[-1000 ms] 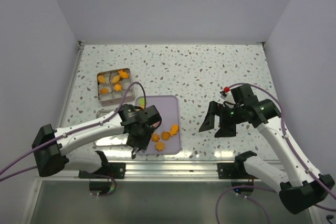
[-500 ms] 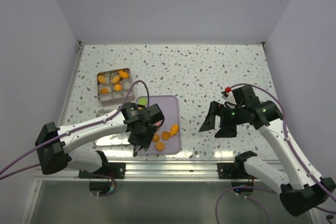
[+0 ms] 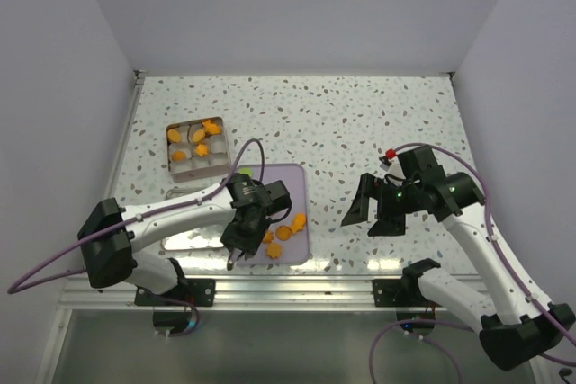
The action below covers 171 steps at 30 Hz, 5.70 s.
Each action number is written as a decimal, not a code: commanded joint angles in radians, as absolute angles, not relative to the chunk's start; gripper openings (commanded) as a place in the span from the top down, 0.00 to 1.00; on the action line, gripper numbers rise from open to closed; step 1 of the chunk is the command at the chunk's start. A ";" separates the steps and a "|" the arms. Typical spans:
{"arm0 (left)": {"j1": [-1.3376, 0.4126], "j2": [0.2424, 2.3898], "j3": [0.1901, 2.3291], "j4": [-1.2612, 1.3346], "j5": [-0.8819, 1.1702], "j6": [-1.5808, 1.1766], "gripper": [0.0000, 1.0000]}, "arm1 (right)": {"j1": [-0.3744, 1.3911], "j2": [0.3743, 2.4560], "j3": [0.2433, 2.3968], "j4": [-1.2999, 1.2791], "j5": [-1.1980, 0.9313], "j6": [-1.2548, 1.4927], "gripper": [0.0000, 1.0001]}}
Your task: Pack the cookies
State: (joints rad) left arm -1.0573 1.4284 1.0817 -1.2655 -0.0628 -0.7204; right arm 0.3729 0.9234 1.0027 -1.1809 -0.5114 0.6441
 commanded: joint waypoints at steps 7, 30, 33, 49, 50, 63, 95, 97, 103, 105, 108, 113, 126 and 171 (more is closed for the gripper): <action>-1.069 1.470 1.150 -1.316 -0.100 -0.698 0.56 | 0.376 0.943 1.000 -1.154 -0.514 0.629 0.10; -0.715 1.453 1.542 -1.316 -0.215 -0.582 0.59 | 0.376 1.005 1.032 -1.154 -0.532 0.575 0.10; -0.621 1.473 1.581 -1.315 -0.245 -0.546 0.59 | 0.376 1.014 1.040 -1.152 -0.534 0.571 0.10; -0.364 1.575 1.536 -1.180 -0.224 -0.439 0.59 | 0.376 1.057 1.078 -1.164 -0.526 0.551 0.10; -0.365 1.575 1.526 -1.166 -0.219 -0.436 0.58 | 0.377 1.058 1.080 -1.164 -0.526 0.548 0.10; -0.362 1.626 1.499 -1.137 -0.244 -0.426 0.50 | 0.376 1.046 1.069 -1.173 -0.529 0.549 0.10; -0.744 1.170 1.071 -1.296 -0.023 -0.729 0.53 | 0.376 1.009 1.014 -1.157 -0.560 0.560 0.10; -0.770 1.175 1.060 -1.301 -0.032 -0.742 0.53 | 0.374 1.005 1.012 -1.157 -0.561 0.561 0.10; -0.802 1.198 1.057 -1.302 -0.066 -0.767 0.53 | 0.376 0.985 0.997 -1.157 -0.569 0.565 0.10; -0.805 1.212 1.063 -1.304 -0.074 -0.773 0.53 | 0.376 0.979 0.997 -1.157 -0.569 0.568 0.10; -0.808 1.236 1.077 -1.316 -0.095 -0.778 0.53 | 0.376 0.976 1.000 -1.160 -0.569 0.568 0.10; -0.807 1.262 1.085 -1.318 -0.104 -0.778 0.53 | 0.376 0.974 1.005 -1.161 -0.566 0.569 0.10; -0.807 1.316 1.097 -1.278 -0.117 -0.765 0.59 | 0.377 0.989 1.011 -1.158 -0.566 0.565 0.10; -0.057 1.287 1.262 -1.241 -0.115 -0.426 0.61 | 0.413 1.049 1.051 -1.154 -0.537 0.546 0.10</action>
State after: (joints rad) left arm -0.0715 1.3033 1.2617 -1.2869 -0.1303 -0.4614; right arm 0.4061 1.0477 1.0153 -1.1618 -0.5407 0.5640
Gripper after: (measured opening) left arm 0.411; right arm 0.899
